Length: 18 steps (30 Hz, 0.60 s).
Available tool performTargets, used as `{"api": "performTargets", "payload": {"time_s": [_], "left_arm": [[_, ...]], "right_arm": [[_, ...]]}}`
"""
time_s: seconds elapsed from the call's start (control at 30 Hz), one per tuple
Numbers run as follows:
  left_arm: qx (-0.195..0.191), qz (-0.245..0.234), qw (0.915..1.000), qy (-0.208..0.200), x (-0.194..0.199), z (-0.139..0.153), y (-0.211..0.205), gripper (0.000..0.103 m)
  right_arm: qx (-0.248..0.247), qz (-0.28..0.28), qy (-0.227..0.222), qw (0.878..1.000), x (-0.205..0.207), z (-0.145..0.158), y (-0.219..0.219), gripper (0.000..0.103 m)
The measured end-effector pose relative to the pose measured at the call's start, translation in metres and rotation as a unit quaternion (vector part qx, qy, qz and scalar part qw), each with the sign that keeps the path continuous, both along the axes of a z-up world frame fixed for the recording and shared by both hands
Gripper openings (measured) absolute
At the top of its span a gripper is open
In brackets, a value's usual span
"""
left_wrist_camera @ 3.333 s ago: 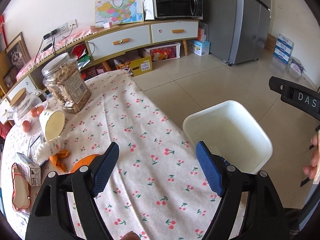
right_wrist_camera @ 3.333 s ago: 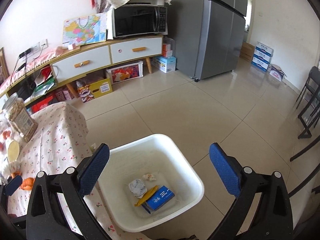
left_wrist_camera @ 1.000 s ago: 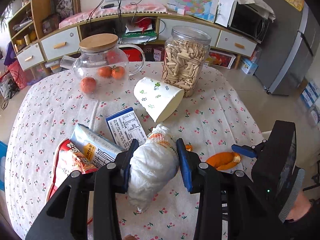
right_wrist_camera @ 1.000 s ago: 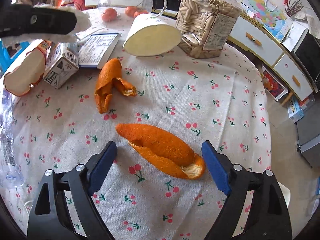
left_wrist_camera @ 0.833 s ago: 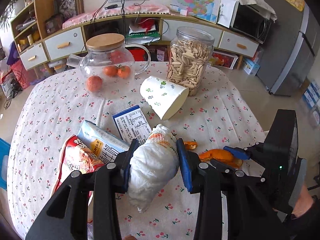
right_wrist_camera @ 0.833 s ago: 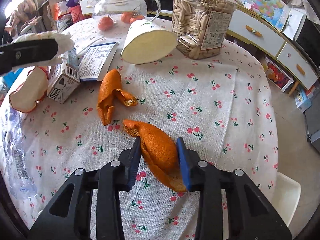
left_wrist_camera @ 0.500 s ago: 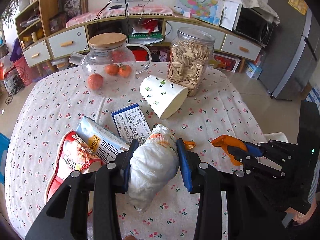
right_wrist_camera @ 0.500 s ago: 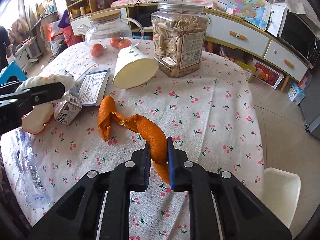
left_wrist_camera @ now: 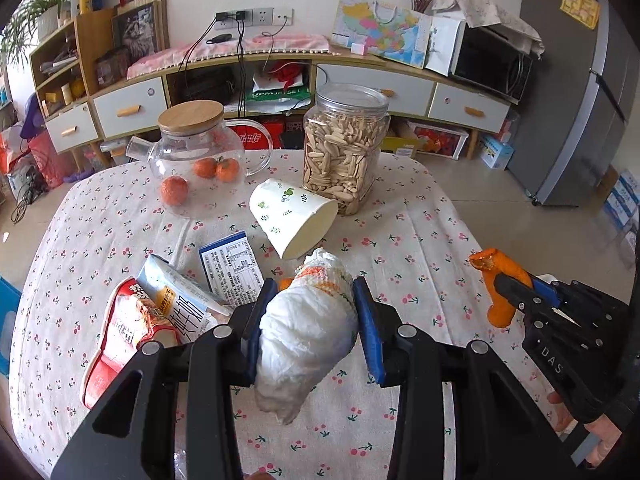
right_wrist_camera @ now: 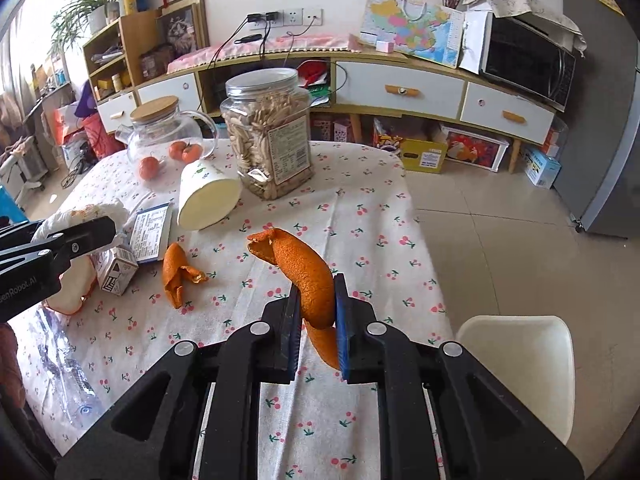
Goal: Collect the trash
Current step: 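Drop the orange peel from the right gripper into the bin while the left gripper carries the bundle over it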
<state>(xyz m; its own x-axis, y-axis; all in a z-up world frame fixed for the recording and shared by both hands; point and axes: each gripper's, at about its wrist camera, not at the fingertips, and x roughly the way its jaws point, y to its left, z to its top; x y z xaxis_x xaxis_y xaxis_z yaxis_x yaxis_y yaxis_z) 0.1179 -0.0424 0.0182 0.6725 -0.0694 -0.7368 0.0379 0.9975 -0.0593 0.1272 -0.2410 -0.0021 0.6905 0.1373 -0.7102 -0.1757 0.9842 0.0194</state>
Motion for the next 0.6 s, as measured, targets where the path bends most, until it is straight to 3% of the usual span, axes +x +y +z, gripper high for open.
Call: {"api": "performTargets", "payload": {"time_s": [0.33,0.6], "left_arm": [[-0.006,-0.031,0.9995,-0.006,-0.006,0.0,-0.05,0.039],[-0.014,-0.067,0.9977,0.0,-0.01,-0.006,-0.098,0.039]], "right_arm": [[-0.005,-0.095,0.003,0.995,-0.021,-0.002,-0.067,0.014],[-0.002,-0.172,0.016,0.985,-0.039,-0.01,-0.128,0.014]]}}
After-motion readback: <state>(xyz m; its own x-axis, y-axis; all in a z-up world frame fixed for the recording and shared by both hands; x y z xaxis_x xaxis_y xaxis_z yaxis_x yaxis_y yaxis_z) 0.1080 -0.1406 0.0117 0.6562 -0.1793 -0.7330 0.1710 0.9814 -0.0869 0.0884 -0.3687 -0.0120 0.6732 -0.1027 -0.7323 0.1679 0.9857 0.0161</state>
